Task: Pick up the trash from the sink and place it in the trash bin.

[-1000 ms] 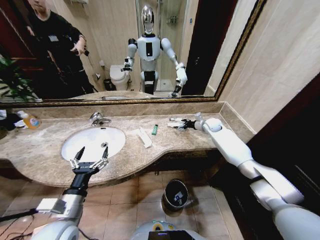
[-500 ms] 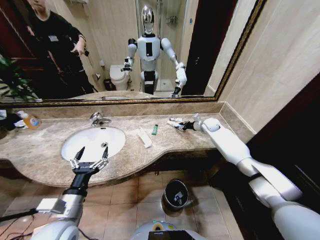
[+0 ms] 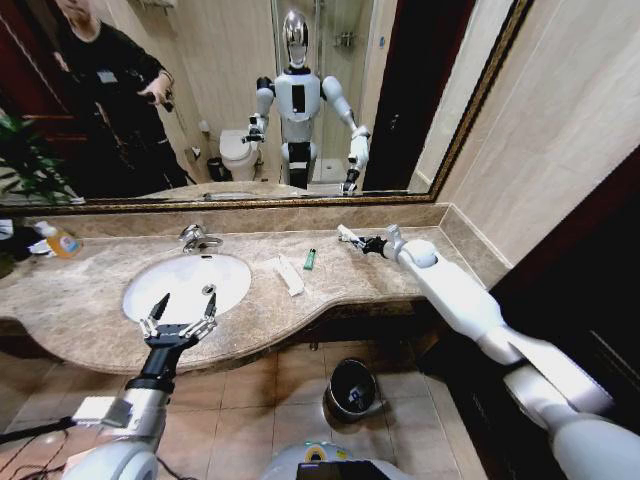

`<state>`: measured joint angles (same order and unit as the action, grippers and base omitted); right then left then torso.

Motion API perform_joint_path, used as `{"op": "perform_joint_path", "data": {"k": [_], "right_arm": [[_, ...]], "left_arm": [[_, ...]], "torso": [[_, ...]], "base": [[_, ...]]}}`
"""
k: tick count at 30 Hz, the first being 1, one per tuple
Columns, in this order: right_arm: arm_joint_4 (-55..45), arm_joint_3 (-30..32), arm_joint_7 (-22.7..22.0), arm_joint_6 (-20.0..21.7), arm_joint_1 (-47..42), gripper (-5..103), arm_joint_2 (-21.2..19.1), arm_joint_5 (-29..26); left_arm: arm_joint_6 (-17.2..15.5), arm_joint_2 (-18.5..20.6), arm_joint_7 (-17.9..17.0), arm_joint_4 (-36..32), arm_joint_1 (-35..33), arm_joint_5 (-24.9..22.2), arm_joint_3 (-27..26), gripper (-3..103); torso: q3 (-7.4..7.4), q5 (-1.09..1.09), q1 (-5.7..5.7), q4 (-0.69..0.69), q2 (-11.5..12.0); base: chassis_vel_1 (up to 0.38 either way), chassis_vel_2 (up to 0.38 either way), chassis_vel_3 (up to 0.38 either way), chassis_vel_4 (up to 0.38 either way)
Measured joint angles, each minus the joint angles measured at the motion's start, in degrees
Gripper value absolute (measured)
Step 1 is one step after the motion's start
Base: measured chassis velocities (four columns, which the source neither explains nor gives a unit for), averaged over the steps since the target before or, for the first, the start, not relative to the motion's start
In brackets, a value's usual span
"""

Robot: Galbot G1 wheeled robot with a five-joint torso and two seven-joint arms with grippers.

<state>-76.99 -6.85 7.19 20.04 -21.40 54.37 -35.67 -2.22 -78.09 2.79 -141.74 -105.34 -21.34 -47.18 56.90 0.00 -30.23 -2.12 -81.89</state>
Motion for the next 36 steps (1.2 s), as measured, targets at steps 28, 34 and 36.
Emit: {"op": "perform_joint_path", "data": {"k": [28, 34, 36], "right_arm": [[-43.1, 28.2, -9.6, -8.1, -53.1, 17, -4.7, -0.4], [-42.9, 31.4, -8.1, -18.9, -62.0, 17, 4.4, 8.3], [-41.1, 31.7, -7.2, -24.9, -65.1, 17, 7.9, 13.2]], "left_arm": [[0.0, 0.0, 0.0, 0.0, 0.0, 0.0, 0.0, 100], [0.0, 0.0, 0.0, 0.0, 0.0, 0.0, 0.0, 100], [0.0, 0.0, 0.0, 0.0, 0.0, 0.0, 0.0, 100]], "torso": [[-0.01, 0.0, 0.01, 0.01, 0.0], [-0.01, -0.02, 0.01, 0.01, 0.0], [0.0, 0.0, 0.01, 0.01, 0.0]], "base": [[0.0, 0.0, 0.0, 0.0], [0.0, 0.0, 0.0, 0.0], [0.0, 0.0, 0.0, 0.0]]}}
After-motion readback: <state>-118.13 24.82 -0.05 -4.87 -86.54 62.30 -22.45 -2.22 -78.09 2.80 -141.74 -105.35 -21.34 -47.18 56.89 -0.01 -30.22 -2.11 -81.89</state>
